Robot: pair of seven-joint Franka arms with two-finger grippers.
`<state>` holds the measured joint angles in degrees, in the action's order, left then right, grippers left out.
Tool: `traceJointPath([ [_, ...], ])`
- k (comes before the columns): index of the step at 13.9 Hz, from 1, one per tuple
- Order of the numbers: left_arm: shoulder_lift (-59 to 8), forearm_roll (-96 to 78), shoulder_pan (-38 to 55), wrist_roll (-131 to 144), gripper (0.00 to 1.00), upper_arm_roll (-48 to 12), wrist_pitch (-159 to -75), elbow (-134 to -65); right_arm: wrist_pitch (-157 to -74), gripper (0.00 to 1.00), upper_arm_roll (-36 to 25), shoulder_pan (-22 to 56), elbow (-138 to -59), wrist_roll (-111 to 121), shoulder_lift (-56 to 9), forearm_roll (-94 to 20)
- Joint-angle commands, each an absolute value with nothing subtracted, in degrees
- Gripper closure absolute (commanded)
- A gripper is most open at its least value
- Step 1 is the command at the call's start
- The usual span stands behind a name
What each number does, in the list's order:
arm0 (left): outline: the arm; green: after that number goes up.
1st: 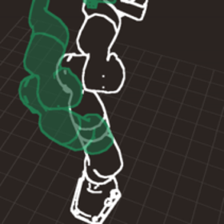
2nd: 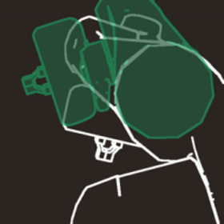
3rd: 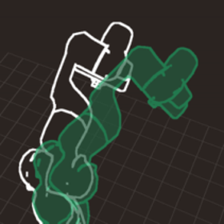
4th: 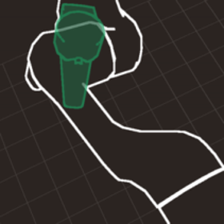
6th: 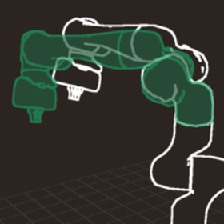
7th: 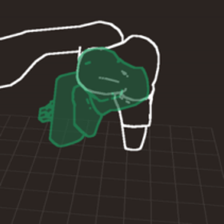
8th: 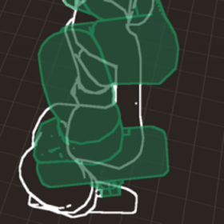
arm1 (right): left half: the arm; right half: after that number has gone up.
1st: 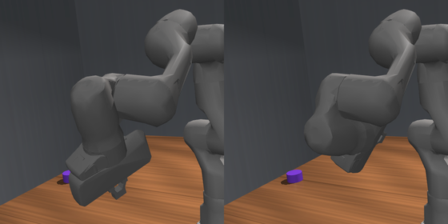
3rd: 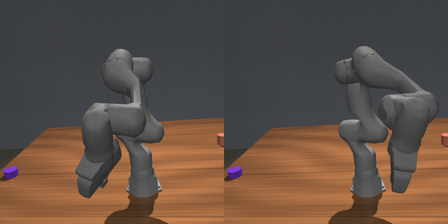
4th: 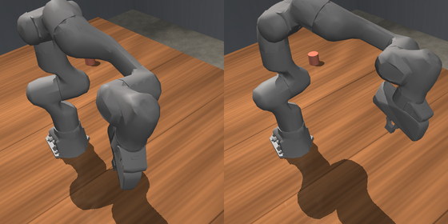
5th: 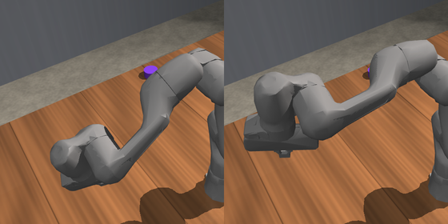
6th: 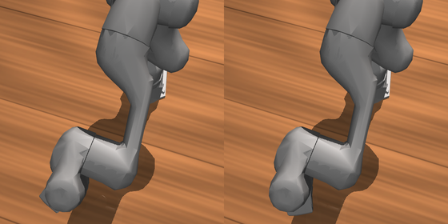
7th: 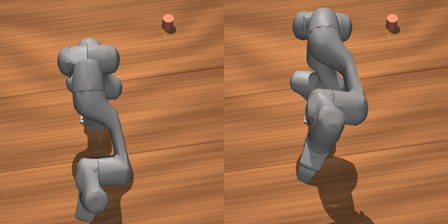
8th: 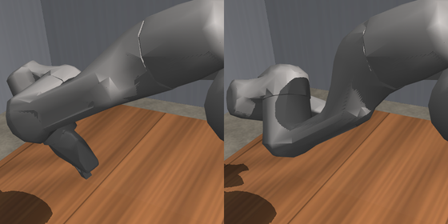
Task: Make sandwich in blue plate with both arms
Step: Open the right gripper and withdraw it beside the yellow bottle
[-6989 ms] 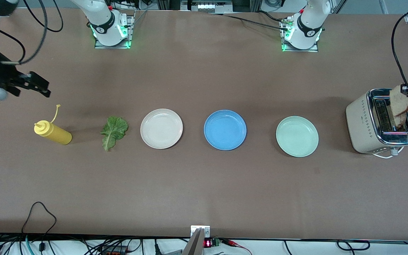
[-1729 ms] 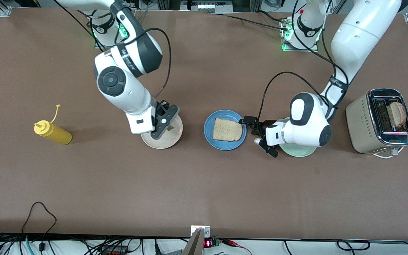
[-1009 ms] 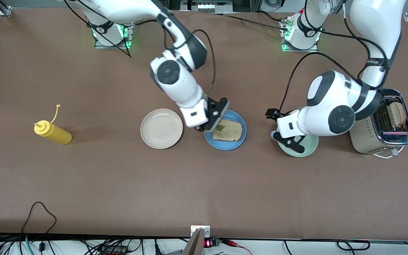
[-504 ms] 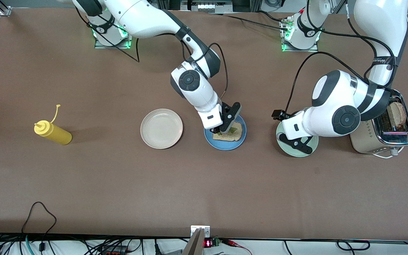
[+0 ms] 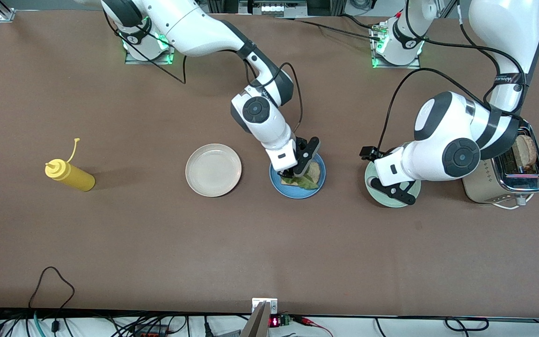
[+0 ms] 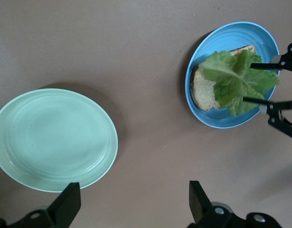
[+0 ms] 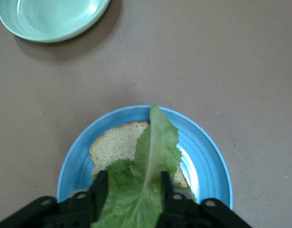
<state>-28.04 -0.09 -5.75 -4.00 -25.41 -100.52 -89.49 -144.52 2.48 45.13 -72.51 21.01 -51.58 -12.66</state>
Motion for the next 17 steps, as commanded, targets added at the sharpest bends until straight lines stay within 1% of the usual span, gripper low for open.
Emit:
traceJointPath([
  [1, -27.6, 1.1, -5.9, -3.2, 0.0, -25.4, -99.1, -88.8, -142.6, 0.0, -0.2, 45.4, -74.6, 19.7, -47.3, -11.3],
  [4, -27.6, 1.1, -5.8, -3.2, 0.0, -25.5, -99.1, -88.7, -136.7, 0.0, -5.3, 44.7, -76.2, 20.0, -42.1, -10.8],
  [6, -27.6, 1.1, -5.9, -3.2, 0.0, -25.5, -99.1, -88.7, -133.2, 0.0, -8.7, 43.9, -79.5, 21.2, -36.0, -10.7],
  [8, -27.6, 1.2, -5.5, -2.4, 0.0, -25.5, -99.2, -88.7, -129.0, 0.0, -10.5, 41.5, -82.3, 21.5, -30.7, -10.7],
  [11, -27.6, 1.2, -5.8, -1.7, 0.0, -25.5, -99.2, -88.5, -113.3, 0.0, -10.5, 33.3, -83.0, 31.1, -23.8, -11.7],
  [12, -27.6, 1.2, -5.8, -1.7, 0.0, -25.5, -99.2, -88.5, -111.5, 0.0, -10.6, 31.5, -85.5, 32.9, -19.9, -11.8],
  [15, -27.7, 2.0, -5.5, -1.7, 0.0, -25.5, -99.3, -88.4, -111.2, 0.0, -10.5, 25.4, -95.0, 39.9, -8.2, -12.9],
  [17, -28.3, 4.5, -5.5, -1.7, 0.0, -25.6, -99.2, -85.8, -110.9, 0.0, -10.9, 20.1, -100.6, 49.1, -1.3, -18.9],
])
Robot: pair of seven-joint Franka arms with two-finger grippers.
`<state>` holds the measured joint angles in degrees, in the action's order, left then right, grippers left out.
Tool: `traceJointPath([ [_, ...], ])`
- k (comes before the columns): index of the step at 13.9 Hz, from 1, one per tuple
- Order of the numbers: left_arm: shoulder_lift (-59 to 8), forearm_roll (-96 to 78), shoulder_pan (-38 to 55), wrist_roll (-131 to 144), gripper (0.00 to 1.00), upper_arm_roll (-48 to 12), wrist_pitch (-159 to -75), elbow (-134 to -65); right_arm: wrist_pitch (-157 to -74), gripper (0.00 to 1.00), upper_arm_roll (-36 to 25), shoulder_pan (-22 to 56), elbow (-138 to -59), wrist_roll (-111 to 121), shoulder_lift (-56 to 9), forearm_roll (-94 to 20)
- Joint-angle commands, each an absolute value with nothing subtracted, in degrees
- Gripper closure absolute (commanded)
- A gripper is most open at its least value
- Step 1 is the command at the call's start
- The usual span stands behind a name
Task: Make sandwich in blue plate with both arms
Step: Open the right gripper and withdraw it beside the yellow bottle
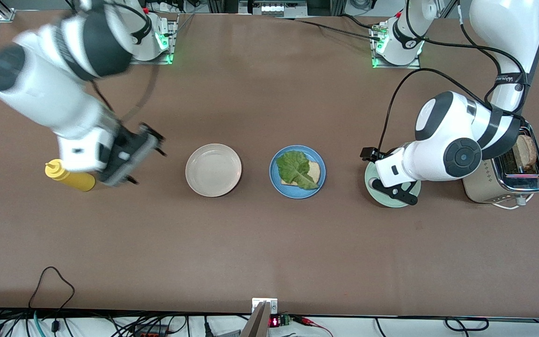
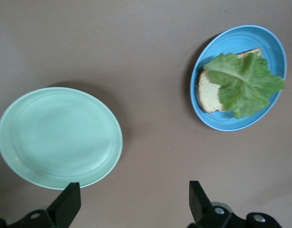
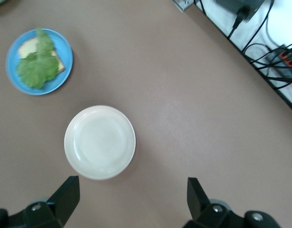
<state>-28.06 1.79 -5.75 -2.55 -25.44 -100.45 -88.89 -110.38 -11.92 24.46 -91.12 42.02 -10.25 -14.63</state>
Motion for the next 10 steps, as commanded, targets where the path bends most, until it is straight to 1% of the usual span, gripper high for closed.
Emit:
traceJointPath([
  [1, -28.4, 4.5, -5.7, -1.7, 0.0, -25.6, -99.1, -85.2, -110.0, 0.0, -10.9, 16.4, -102.1, 55.1, 0.5, -22.6],
  [3, -28.4, 4.5, -5.2, -1.5, 0.0, -25.6, -98.9, -85.7, -105.1, 0.0, -11.0, 7.5, -102.5, 70.1, 0.4, -31.7],
  [5, -27.7, 4.8, -5.3, 0.0, 0.0, -26.1, -94.8, -85.0, -100.3, 0.0, -11.2, -0.9, -102.7, 84.4, -2.2, -39.2],
  [8, -27.4, 4.7, -5.1, 2.5, 0.0, -26.4, -94.4, -84.8, -92.0, 0.0, -11.2, -12.7, -102.1, 102.6, -9.5, -47.7],
  [10, -27.8, 4.8, -5.0, 2.6, 0.0, -26.4, -94.7, -84.8, -88.2, 0.0, -11.2, -18.3, -100.6, 112.2, -15.1, -51.9],
])
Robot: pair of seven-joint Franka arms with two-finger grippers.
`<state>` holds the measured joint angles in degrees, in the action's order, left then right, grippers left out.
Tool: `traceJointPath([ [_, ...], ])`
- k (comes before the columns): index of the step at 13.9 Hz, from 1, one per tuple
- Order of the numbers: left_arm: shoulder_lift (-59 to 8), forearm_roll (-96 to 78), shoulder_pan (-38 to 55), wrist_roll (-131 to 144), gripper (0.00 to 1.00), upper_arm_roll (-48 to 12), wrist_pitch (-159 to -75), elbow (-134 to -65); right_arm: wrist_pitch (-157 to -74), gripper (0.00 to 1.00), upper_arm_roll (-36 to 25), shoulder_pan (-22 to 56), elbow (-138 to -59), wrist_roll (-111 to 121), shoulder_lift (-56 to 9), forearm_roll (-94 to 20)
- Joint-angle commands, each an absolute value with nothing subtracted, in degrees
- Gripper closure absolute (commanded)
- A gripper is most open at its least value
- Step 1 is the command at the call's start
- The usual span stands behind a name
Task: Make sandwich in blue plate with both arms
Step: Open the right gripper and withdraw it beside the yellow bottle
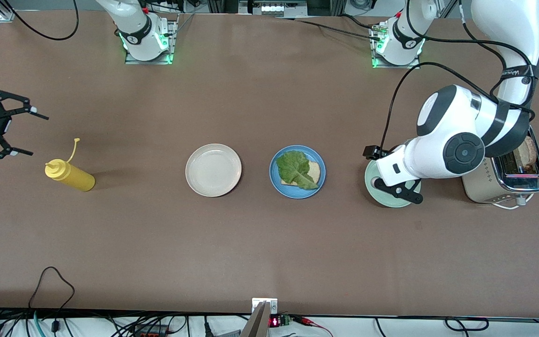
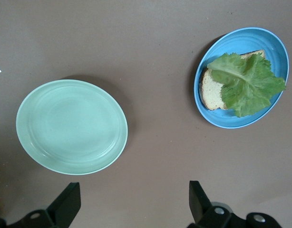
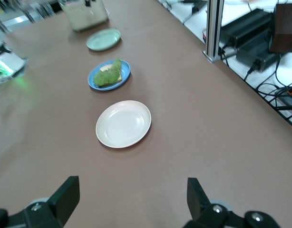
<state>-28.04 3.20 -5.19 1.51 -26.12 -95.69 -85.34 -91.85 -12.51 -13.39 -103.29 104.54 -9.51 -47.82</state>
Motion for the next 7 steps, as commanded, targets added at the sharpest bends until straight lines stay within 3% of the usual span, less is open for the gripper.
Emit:
traceJointPath([
  [1, -28.6, 4.9, -4.8, 2.6, 0.0, -26.3, -95.5, -84.9, -86.6, 0.0, -11.2, -20.6, -99.5, 116.0, -17.8, -53.4],
  [7, -30.0, 9.5, -3.9, 3.4, 0.0, -26.0, -98.6, -85.0, -76.1, 0.0, -11.2, -29.2, -82.8, 133.7, -42.5, -62.1],
])
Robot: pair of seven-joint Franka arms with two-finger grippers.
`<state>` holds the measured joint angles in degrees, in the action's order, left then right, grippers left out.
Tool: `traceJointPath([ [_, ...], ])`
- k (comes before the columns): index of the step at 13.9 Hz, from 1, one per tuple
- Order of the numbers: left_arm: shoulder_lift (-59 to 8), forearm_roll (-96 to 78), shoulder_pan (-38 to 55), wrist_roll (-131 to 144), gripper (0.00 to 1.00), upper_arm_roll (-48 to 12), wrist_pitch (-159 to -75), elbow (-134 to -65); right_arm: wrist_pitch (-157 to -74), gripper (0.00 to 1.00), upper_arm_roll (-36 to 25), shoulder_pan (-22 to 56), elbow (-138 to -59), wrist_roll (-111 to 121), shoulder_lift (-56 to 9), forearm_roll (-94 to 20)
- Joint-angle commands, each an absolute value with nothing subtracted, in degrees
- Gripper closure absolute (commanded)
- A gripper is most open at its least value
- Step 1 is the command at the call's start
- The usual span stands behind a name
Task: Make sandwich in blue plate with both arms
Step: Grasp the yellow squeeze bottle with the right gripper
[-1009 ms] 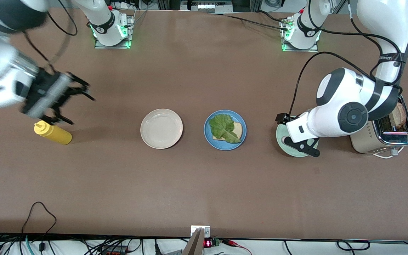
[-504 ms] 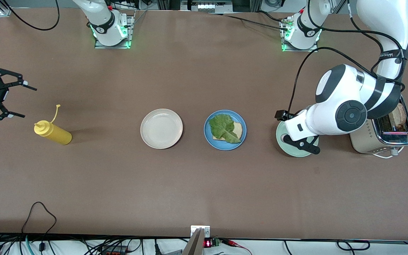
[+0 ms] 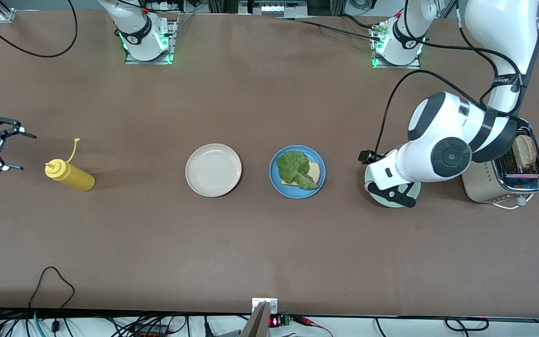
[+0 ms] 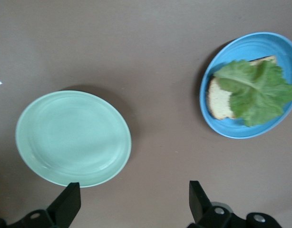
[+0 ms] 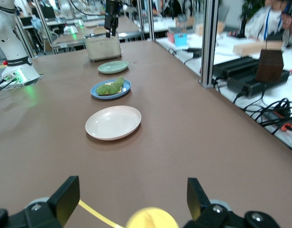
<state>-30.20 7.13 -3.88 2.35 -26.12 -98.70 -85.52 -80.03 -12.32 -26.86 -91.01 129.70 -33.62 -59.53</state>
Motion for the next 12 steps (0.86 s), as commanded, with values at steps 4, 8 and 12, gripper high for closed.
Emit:
traceJointPath([
  [4, -30.3, 9.2, -4.4, 3.3, 0.0, -24.1, -99.8, -84.6, -75.1, 0.0, -10.7, -30.8, -77.4, 140.9, -51.1, -63.1],
  [8, -30.8, 9.6, -4.5, 2.8, 0.0, -22.3, -100.6, -83.8, -75.1, 0.0, -10.6, -31.2, -75.1, 146.1, -57.9, -66.5],
  [12, -32.0, 9.2, -4.3, 2.7, 0.0, -21.2, -101.0, -82.4, -75.1, 0.0, -8.9, -31.0, -75.3, 147.1, -59.9, -67.7],
])
